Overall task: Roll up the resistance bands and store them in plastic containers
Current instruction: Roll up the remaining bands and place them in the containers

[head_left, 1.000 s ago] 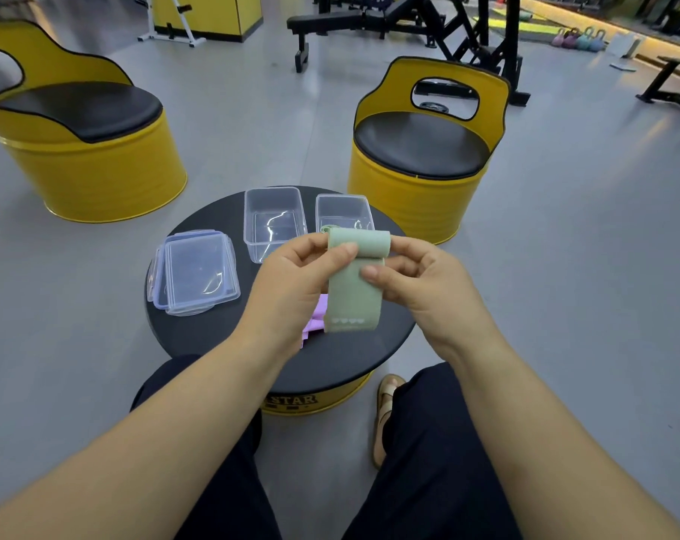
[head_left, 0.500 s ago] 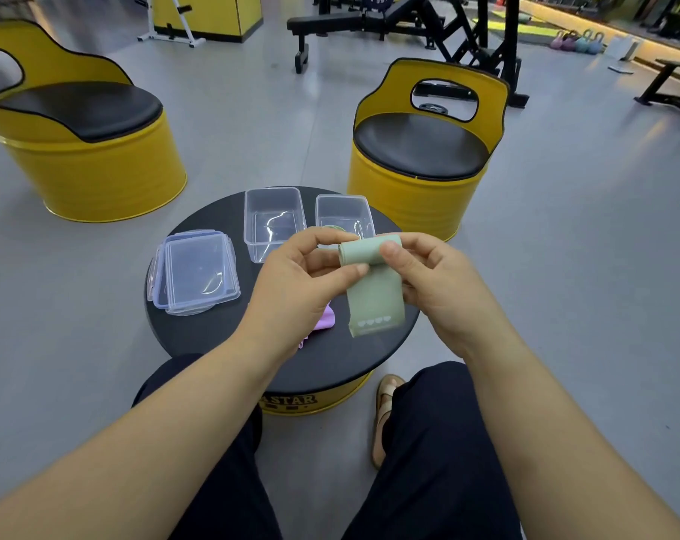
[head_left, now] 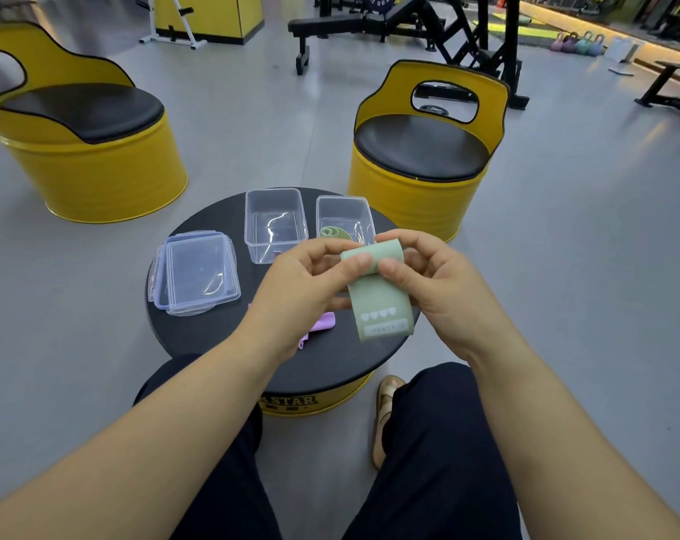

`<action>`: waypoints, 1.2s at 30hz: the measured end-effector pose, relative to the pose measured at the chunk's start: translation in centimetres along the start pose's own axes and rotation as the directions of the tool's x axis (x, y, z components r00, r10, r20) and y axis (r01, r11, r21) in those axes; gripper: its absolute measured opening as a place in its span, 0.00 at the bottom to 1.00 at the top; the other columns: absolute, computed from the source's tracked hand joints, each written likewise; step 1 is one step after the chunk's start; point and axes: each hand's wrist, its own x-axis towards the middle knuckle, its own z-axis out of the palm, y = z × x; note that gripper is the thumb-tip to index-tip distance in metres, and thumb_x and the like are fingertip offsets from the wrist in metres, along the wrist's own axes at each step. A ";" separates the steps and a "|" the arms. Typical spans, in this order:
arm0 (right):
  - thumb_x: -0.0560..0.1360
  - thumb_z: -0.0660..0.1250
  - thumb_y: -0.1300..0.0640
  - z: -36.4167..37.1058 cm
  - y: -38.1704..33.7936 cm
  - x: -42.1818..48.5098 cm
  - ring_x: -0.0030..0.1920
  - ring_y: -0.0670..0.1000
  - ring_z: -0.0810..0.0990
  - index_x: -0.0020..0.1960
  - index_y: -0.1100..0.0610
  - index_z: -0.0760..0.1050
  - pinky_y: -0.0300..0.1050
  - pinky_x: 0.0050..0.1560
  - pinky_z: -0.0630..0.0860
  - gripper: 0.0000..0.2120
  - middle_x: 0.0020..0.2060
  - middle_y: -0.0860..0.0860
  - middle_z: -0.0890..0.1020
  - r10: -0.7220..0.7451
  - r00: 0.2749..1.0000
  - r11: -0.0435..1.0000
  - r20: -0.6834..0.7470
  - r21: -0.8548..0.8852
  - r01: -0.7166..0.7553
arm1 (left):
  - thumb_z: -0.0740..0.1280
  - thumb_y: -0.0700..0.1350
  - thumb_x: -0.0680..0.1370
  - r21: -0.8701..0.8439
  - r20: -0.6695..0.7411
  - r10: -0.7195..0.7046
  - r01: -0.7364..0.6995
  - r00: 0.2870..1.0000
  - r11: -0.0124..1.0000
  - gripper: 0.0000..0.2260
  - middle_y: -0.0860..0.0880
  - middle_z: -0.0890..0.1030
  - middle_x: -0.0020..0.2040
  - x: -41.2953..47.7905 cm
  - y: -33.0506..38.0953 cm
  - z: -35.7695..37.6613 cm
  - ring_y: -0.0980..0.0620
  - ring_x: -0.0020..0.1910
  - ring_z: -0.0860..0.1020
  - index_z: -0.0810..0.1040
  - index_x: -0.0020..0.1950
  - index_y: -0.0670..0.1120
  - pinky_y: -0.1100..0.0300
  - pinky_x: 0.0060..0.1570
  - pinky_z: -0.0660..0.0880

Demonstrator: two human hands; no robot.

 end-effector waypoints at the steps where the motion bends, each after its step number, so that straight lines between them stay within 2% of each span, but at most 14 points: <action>1: 0.68 0.68 0.54 -0.1 0.1 0.0 0.43 0.52 0.83 0.54 0.51 0.77 0.43 0.44 0.80 0.14 0.40 0.54 0.81 -0.005 1.000 1.000 0.007 -0.002 0.005 | 0.68 0.39 0.74 0.000 0.002 -0.003 0.003 1.000 1.000 0.08 0.50 0.84 0.41 0.0 0.0 -0.1 0.53 0.40 0.83 0.79 0.53 0.41 0.62 0.38 0.79; 4: 0.71 0.68 0.60 -0.3 0.1 0.0 0.43 0.50 0.83 0.54 0.51 0.77 0.43 0.46 0.80 0.13 0.37 0.48 0.82 -0.013 1.000 1.000 0.025 -0.006 0.013 | 0.70 0.36 0.73 0.035 -0.010 0.019 -0.019 1.000 0.999 0.09 0.47 0.84 0.43 0.1 0.0 -0.4 0.51 0.42 0.83 0.80 0.53 0.41 0.62 0.40 0.79; 6: 0.72 0.67 0.65 -0.3 0.0 0.0 0.44 0.50 0.83 0.53 0.51 0.77 0.43 0.46 0.80 0.14 0.38 0.47 0.83 -0.001 0.999 1.000 0.033 0.003 0.001 | 0.71 0.35 0.71 0.061 -0.029 0.045 -0.043 0.999 0.997 0.10 0.46 0.84 0.45 0.1 -0.1 -0.5 0.51 0.44 0.83 0.81 0.51 0.44 0.62 0.41 0.78; 8: 0.73 0.67 0.67 -0.3 0.0 0.0 0.46 0.51 0.84 0.55 0.50 0.77 0.44 0.48 0.81 0.15 0.40 0.48 0.84 0.016 0.999 1.000 0.033 0.016 -0.016 | 0.72 0.34 0.70 0.066 -0.042 0.061 -0.058 0.997 0.996 0.11 0.46 0.84 0.45 0.2 -0.1 -0.5 0.53 0.43 0.83 0.81 0.49 0.47 0.64 0.41 0.78; 11: 0.69 0.69 0.55 0.0 -0.1 0.0 0.47 0.52 0.84 0.58 0.51 0.75 0.46 0.49 0.81 0.17 0.45 0.52 0.84 0.053 0.999 0.999 0.011 0.012 -0.053 | 0.73 0.33 0.69 0.073 -0.056 0.072 -0.068 0.996 0.995 0.13 0.49 0.84 0.43 0.1 0.0 -0.4 0.54 0.42 0.83 0.82 0.46 0.49 0.65 0.41 0.77; 14: 0.64 0.70 0.48 0.4 0.0 0.0 0.45 0.52 0.85 0.54 0.52 0.76 0.49 0.48 0.80 0.20 0.42 0.52 0.85 0.081 0.996 0.996 -0.037 -0.035 -0.082 | 0.73 0.32 0.68 0.078 -0.070 0.082 -0.076 0.994 0.994 0.13 0.50 0.85 0.41 0.1 0.0 -0.3 0.54 0.43 0.83 0.81 0.45 0.49 0.65 0.42 0.78; 18: 0.63 0.71 0.47 0.6 0.3 0.0 0.45 0.55 0.84 0.53 0.54 0.77 0.56 0.52 0.79 0.21 0.43 0.57 0.85 0.098 0.992 0.993 -0.074 -0.056 -0.102 | 0.73 0.32 0.68 0.073 -0.093 0.091 -0.084 0.991 0.994 0.14 0.49 0.85 0.39 0.0 -0.2 -0.2 0.53 0.43 0.83 0.82 0.44 0.50 0.61 0.44 0.80; 23: 0.63 0.69 0.46 0.7 0.4 0.0 0.42 0.53 0.84 0.49 0.53 0.77 0.53 0.47 0.79 0.18 0.40 0.54 0.85 0.106 0.991 0.994 -0.082 -0.003 -0.107 | 0.72 0.28 0.68 0.097 -0.084 0.132 -0.124 0.988 0.988 0.15 0.49 0.84 0.41 0.1 -0.3 -0.1 0.54 0.43 0.83 0.82 0.43 0.48 0.64 0.42 0.78; 26: 0.64 0.69 0.48 0.5 0.6 0.0 0.42 0.52 0.83 0.49 0.51 0.78 0.52 0.47 0.78 0.14 0.39 0.53 0.84 0.092 0.994 0.996 -0.066 0.021 -0.090 | 0.71 0.28 0.69 0.106 -0.063 0.141 -0.134 0.988 0.985 0.15 0.48 0.84 0.44 0.0 -0.3 -0.1 0.54 0.45 0.82 0.81 0.44 0.49 0.64 0.43 0.78; 29: 0.66 0.70 0.51 0.2 0.8 0.0 0.43 0.53 0.83 0.50 0.50 0.77 0.50 0.47 0.78 0.13 0.41 0.55 0.83 0.078 0.996 0.996 -0.031 0.048 -0.077 | 0.71 0.31 0.70 0.108 -0.021 0.117 -0.114 0.993 0.988 0.16 0.50 0.82 0.48 0.0 -0.4 -0.3 0.56 0.46 0.82 0.80 0.50 0.50 0.63 0.46 0.78; 32: 0.66 0.69 0.54 -0.1 0.9 -0.1 0.45 0.54 0.83 0.53 0.50 0.76 0.50 0.49 0.79 0.15 0.44 0.56 0.83 0.067 0.998 0.996 0.000 0.066 -0.067 | 0.74 0.39 0.71 0.086 -0.032 0.049 -0.046 0.998 0.995 0.15 0.46 0.80 0.53 0.1 -0.6 -0.6 0.54 0.48 0.82 0.78 0.55 0.51 0.58 0.47 0.79; 36: 0.66 0.70 0.56 0.0 1.2 -0.2 0.45 0.54 0.83 0.52 0.50 0.76 0.54 0.53 0.78 0.15 0.44 0.56 0.82 0.043 0.999 0.993 0.010 0.109 -0.044 | 0.71 0.42 0.70 -0.007 -0.031 -0.041 0.041 0.999 0.999 0.13 0.47 0.83 0.47 0.2 -0.7 -0.5 0.53 0.44 0.83 0.78 0.53 0.44 0.59 0.42 0.80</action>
